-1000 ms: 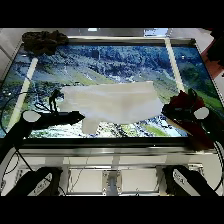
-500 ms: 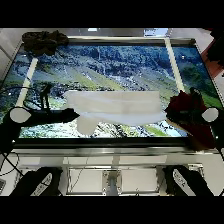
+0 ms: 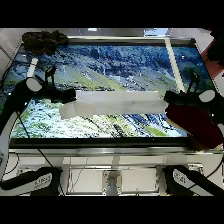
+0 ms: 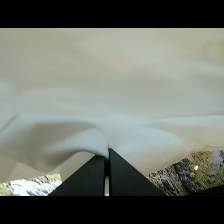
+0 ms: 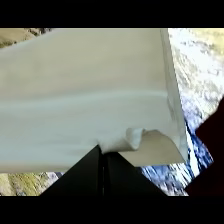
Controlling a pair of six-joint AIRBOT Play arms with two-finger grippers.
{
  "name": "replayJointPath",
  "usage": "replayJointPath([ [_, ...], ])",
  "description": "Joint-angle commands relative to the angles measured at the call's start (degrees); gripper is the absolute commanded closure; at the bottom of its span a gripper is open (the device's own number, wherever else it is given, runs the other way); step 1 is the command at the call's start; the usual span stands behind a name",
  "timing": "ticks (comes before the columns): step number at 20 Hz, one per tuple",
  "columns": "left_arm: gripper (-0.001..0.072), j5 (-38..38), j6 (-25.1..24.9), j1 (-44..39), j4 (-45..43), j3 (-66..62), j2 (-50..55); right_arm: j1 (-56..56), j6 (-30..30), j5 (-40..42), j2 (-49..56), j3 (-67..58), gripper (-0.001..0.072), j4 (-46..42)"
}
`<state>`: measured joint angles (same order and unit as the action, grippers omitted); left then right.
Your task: Fold the shirts.
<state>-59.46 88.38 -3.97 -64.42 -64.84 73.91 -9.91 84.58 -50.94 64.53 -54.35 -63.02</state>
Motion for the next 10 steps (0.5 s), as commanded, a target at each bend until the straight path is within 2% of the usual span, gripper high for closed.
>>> replayJointPath([
  [1, 0.0695, -0.3, 0.3, 0.0, -2.9, -10.4, 10.7, 0.4, -0.7, 3.3, 10.8, -9.8, 0.0691, 1.4],
  [6, 0.0694, 4.2, 0.1, -0.1, -3.7, -14.1, 19.5, 6.5, -2.8, 8.9, 25.0, -16.2, 0.0691, 1.7],
  [10, 0.0694, 8.8, 0.4, -0.1, -8.9, -14.1, 22.9, 8.7, -1.8, 13.3, 33.0, -17.9, 0.0691, 1.7],
])
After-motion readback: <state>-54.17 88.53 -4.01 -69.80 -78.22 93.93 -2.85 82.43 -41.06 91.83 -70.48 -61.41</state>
